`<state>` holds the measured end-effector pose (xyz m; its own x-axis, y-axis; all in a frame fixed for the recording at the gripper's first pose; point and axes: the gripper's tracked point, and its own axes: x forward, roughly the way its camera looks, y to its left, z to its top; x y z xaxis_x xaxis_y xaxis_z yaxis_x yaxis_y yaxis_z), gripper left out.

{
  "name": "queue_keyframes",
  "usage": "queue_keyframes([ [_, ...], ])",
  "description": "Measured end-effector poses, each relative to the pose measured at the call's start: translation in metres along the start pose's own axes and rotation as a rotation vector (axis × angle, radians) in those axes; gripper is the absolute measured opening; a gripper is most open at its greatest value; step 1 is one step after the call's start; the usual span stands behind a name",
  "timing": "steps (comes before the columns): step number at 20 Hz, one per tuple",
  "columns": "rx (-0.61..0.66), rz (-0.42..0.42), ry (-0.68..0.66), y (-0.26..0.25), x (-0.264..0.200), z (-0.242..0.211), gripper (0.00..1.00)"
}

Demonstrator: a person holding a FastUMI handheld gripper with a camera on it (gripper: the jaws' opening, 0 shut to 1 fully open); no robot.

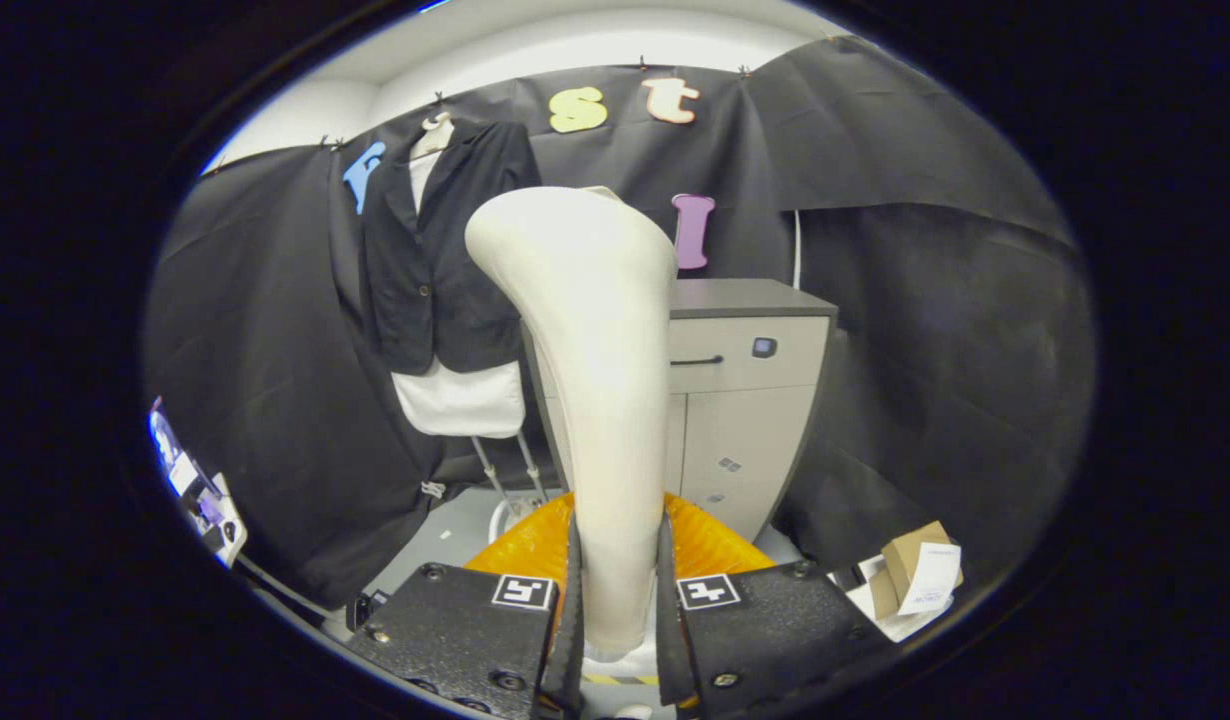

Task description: Iron the clothes twice with a garment steamer, once on the left side and once on the right side.

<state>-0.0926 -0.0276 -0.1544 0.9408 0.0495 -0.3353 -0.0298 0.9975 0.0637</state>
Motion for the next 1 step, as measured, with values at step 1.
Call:
queue_keyframes([
  [1,0.005,-0.004,-0.002,-0.0068,-0.0058,0.0003,0.32],
])
